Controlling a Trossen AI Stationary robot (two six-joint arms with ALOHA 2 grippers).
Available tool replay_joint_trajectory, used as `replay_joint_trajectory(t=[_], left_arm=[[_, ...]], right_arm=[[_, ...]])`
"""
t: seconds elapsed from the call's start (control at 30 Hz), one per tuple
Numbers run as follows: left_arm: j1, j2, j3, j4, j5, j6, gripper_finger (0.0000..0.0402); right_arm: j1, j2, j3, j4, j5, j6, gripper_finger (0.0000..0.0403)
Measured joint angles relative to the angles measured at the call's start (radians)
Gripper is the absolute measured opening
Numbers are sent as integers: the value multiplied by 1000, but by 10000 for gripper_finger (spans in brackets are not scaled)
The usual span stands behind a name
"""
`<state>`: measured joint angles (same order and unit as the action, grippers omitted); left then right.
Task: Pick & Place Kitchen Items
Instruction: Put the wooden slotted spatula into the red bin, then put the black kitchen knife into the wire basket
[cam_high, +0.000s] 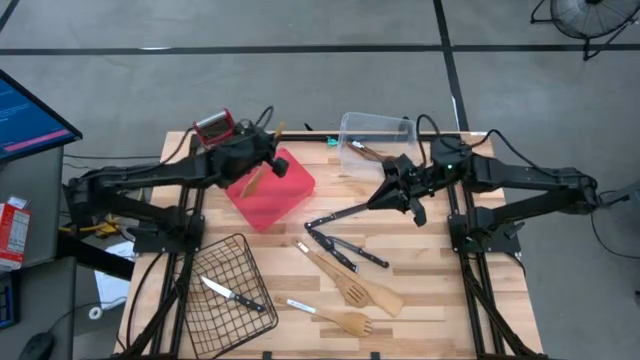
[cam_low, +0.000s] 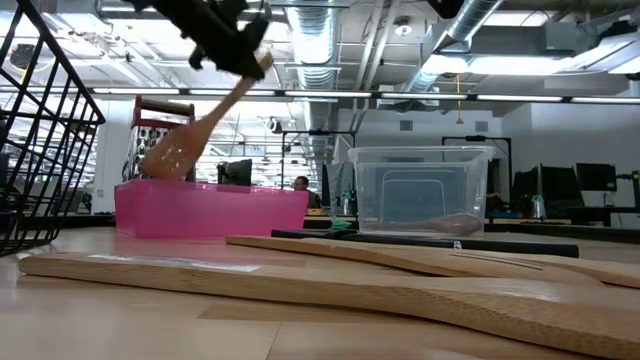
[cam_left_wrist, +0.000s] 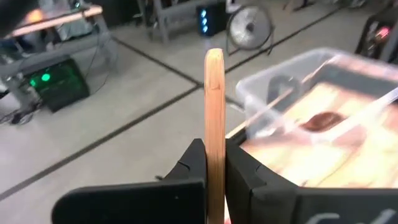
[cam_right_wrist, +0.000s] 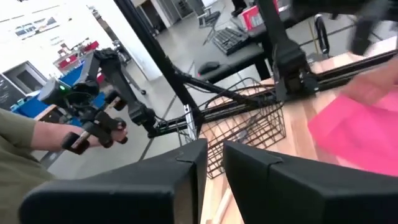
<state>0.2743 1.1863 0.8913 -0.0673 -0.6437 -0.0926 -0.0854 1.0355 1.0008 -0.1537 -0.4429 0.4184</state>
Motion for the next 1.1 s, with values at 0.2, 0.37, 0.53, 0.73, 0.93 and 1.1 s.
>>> replay_joint_trajectory(t=[0.2, 0.37, 0.53, 0.73, 0.93, 1.1], left_arm=[[17, 105, -6, -5, 2, -20, 3], [19, 186, -5, -8, 3, -20, 3], [19, 235, -5, -8, 3, -21, 4], [23, 243, -5, -6, 2, -18, 31], [49, 243, -5, -8, 91, -18, 92], [57, 243, -5, -7, 99, -18, 146]], right_arm=[[31, 48, 0, -4, 0, 0, 65], [47, 84, 0, -4, -1, -2, 65], [46, 99, 0, -7, -1, -2, 65], [46, 98, -1, -4, -1, -2, 65], [46, 98, 0, -4, -1, -2, 65], [46, 98, 0, -5, -1, -2, 65]])
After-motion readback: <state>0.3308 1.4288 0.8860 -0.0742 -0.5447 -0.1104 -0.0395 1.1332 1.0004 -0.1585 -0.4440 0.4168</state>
